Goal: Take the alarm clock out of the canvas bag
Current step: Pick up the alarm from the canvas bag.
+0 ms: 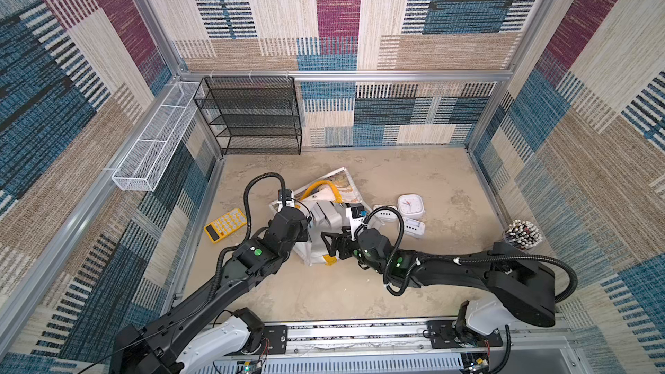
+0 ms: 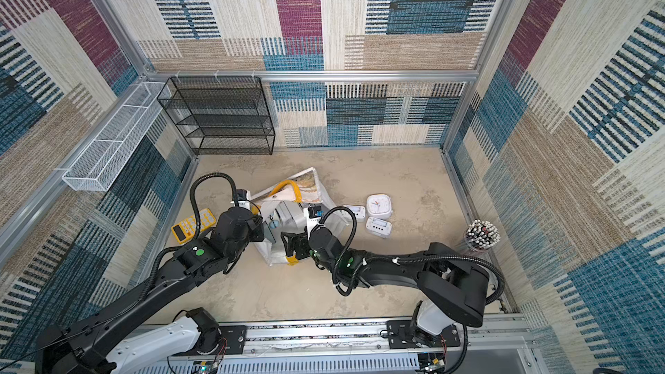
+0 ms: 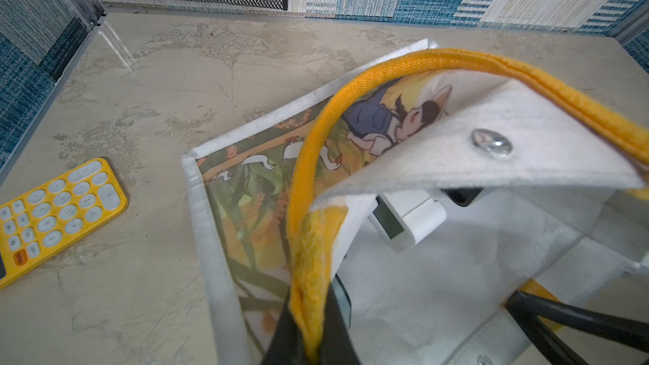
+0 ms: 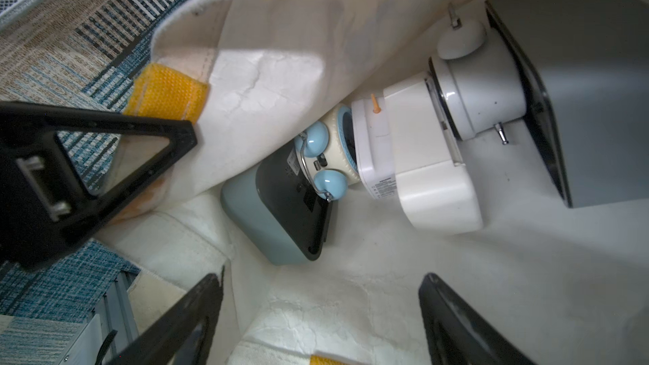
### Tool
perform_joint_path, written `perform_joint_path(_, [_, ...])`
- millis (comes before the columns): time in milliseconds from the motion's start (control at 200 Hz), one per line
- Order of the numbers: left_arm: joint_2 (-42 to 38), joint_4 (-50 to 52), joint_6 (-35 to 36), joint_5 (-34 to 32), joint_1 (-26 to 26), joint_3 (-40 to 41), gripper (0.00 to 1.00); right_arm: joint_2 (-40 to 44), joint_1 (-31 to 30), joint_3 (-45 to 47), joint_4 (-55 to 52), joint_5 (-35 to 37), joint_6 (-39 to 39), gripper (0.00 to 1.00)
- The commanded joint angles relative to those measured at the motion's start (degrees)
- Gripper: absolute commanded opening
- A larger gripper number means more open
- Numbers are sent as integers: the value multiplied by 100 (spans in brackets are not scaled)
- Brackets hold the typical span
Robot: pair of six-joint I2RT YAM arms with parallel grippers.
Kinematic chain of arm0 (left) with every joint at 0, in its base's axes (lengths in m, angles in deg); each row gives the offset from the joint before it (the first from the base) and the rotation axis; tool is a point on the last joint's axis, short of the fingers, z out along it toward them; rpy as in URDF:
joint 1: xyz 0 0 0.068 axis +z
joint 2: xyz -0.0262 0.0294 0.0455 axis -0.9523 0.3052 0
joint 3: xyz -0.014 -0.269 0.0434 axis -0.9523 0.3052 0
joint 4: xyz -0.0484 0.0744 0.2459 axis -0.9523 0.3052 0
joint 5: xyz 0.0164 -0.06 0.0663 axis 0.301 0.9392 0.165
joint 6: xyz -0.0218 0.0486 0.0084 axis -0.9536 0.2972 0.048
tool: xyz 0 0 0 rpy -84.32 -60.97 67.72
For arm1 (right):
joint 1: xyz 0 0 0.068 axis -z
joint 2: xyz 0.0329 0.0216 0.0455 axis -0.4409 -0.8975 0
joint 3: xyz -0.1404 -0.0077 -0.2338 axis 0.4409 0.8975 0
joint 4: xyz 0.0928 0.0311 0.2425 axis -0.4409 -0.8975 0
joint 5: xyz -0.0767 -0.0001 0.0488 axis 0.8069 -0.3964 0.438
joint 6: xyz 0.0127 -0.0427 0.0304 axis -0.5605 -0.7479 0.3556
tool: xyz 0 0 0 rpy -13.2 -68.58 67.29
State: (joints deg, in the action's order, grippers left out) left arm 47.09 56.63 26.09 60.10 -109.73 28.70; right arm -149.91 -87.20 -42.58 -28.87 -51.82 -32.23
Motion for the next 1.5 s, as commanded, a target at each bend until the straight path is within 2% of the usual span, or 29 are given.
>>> perform_joint_path(0, [-32,98,-106,-233,14,-47,0,-39,4,-125,-176,112,-267,91])
perform_joint_path(140, [-62,109,-120,-170,14,-90,0,-225,45,-315,-376,100,-400,91])
perform_joint_path(321, [-90,86,-187,19,14,-127,0,-311,336,-135,-144,-88,-328,90])
perform_joint_path(456, [-103,82,-200,72,14,-139,0,-401,484,-151,-168,-81,-658,90])
perform_joint_path(1497, [-101,124,-206,53,14,-159,0,-1834,852,-1630,-1074,244,-2243,86])
